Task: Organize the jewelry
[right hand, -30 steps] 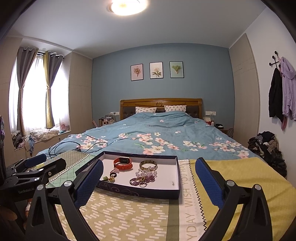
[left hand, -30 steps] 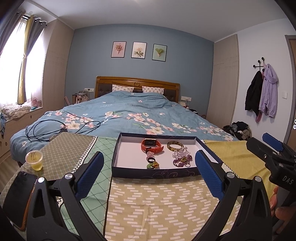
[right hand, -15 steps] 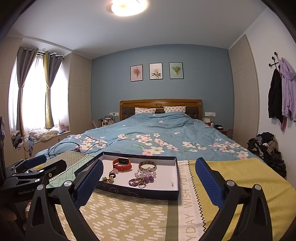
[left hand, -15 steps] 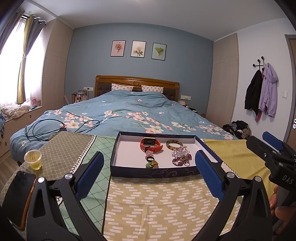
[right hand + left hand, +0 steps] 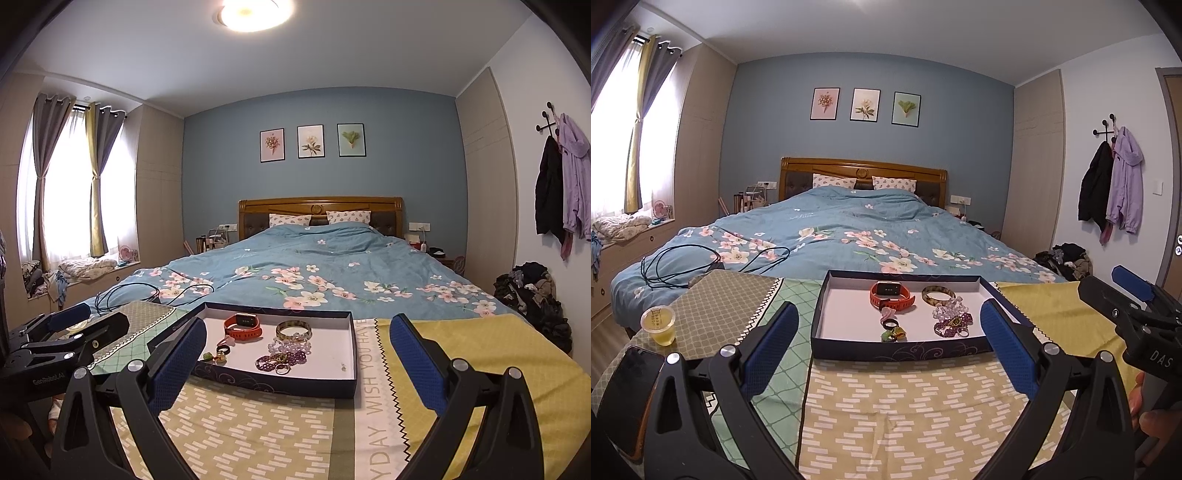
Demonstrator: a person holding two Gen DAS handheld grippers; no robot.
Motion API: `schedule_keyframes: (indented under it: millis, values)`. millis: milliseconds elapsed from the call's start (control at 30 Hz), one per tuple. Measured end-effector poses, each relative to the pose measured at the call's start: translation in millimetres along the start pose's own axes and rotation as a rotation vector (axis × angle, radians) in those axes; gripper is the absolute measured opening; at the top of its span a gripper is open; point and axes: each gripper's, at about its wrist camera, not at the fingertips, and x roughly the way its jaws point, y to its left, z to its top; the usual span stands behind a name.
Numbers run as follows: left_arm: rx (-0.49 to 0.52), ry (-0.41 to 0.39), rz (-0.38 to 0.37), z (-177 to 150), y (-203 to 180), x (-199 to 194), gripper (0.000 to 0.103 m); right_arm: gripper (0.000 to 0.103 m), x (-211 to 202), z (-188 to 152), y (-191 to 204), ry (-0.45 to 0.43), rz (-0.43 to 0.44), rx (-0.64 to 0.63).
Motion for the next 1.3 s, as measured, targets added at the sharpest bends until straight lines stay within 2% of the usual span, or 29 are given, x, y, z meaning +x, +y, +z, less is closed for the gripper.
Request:
schedule_keyframes:
  millis: [1300]
  values:
    - [0.006, 0.004, -0.005, -1.0, -1.5, -0.7, 0.097, 0.096, -4.1, 1.2, -3.3, -0.005, -0.016, 0.002]
